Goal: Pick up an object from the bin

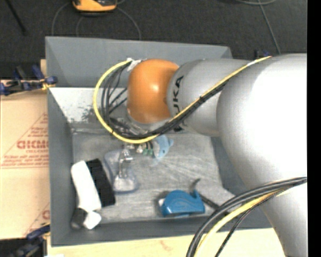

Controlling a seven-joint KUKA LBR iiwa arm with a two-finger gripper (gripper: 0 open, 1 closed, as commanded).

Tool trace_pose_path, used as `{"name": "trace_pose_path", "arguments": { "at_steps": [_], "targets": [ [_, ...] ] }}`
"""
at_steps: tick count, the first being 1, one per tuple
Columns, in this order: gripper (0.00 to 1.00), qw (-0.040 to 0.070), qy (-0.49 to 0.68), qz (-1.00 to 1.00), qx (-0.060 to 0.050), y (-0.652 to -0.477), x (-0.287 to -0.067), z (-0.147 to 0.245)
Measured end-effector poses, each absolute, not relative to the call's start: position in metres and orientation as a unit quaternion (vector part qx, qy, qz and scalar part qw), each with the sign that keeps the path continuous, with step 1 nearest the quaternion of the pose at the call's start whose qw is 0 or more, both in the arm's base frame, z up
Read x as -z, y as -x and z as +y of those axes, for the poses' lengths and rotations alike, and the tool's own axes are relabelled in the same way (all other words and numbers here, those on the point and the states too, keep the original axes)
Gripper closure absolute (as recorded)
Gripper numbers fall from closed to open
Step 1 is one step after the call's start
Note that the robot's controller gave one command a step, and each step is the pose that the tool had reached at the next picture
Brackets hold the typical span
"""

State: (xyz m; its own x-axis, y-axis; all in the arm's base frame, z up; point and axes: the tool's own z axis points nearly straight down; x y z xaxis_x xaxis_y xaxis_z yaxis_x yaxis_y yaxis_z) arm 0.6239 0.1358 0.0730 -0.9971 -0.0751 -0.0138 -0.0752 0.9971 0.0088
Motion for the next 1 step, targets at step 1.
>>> {"name": "trace_pose_path", "arguments": {
  "at_steps": [1],
  "targets": [
    [0.0, 0.007, 0.023, 1.0, 0.001, -0.6198, -0.0742, 0.1588]
  ]
}}
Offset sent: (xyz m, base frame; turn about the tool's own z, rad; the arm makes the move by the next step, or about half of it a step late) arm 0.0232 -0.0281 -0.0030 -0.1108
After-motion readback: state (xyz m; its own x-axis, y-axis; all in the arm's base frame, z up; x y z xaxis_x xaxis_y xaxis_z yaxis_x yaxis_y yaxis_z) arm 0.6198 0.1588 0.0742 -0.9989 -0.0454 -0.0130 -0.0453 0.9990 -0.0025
